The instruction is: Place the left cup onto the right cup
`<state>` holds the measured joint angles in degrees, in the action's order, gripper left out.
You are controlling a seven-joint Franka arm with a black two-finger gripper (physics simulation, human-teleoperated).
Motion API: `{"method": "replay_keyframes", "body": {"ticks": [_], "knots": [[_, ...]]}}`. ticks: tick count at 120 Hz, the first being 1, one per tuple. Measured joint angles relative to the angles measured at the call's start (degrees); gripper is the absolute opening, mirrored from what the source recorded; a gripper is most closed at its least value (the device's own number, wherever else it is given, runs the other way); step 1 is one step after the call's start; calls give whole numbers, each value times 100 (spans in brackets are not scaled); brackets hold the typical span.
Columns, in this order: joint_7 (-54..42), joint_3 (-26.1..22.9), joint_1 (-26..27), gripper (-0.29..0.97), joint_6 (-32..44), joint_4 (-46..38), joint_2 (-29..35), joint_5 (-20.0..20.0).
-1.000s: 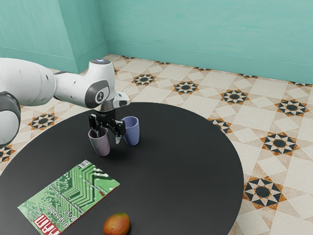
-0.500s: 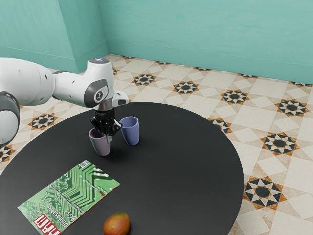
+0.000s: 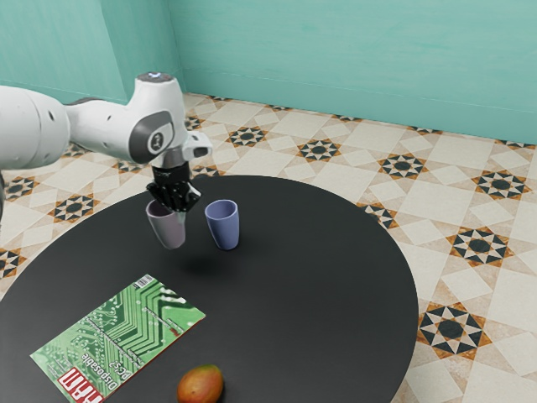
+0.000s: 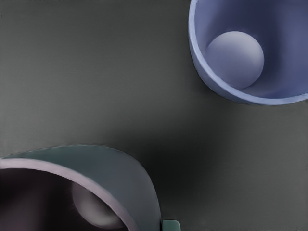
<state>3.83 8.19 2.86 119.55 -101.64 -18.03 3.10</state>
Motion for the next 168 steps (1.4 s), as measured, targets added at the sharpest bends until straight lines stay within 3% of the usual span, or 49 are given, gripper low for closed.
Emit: {"method": "replay_keyframes", "body": {"ticks": [23,70,117,168], "knots": [[104,-194,36,-10,-648,605,173,77],[205,-708,47,-10,-1867,2498,-913,157],[188,-732,39,-10,-2146,3670,-1786,201],[69,-720,33,-10,-2136,4090,-2178,205]]}}
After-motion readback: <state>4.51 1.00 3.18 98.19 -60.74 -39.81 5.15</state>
